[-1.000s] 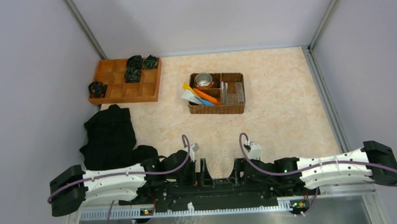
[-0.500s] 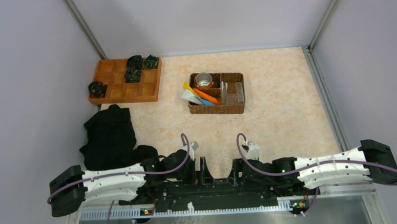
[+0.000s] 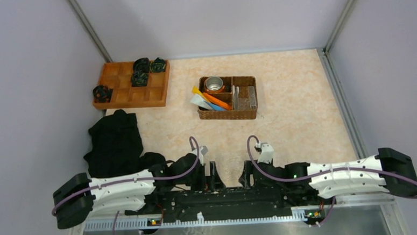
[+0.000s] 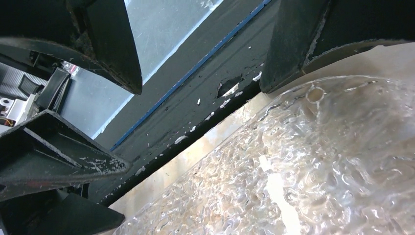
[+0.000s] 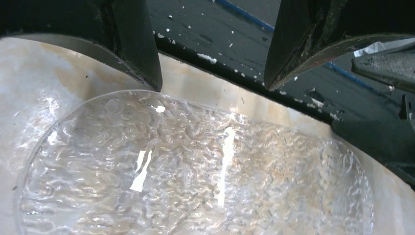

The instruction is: Prepare toiletry sets of a toothbrush and toothpaste on the tray

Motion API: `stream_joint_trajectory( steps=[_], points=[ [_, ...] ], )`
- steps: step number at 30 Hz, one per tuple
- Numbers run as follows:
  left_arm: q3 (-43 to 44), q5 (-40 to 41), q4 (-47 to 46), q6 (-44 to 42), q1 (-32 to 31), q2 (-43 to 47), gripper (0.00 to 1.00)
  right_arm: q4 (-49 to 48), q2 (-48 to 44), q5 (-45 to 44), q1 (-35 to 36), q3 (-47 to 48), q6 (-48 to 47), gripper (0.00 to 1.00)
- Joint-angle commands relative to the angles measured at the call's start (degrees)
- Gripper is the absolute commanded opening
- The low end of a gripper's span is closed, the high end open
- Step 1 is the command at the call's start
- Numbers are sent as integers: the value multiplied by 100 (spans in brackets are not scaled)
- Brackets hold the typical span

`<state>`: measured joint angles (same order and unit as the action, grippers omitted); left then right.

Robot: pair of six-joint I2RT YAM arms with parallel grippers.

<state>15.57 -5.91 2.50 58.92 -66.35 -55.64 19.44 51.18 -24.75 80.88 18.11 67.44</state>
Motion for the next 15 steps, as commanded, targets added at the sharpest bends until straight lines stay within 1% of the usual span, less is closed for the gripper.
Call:
stream_joint_trajectory(
  steps=[1,5,7,15],
  points=[
    [-151,618,380,-398,164,-240,99,231,209,-159,-197,61,-348,77],
    [-183,619,323,-447,236,-312,99,108,300,-93,-273,57,-418,77],
    [-195,443,288,-495,302,-349,99,71,345,-70,-279,47,-425,77],
    [-188,266,157,-792,688,-540,99,-125,468,8,-370,-23,-505,77]
  ],
)
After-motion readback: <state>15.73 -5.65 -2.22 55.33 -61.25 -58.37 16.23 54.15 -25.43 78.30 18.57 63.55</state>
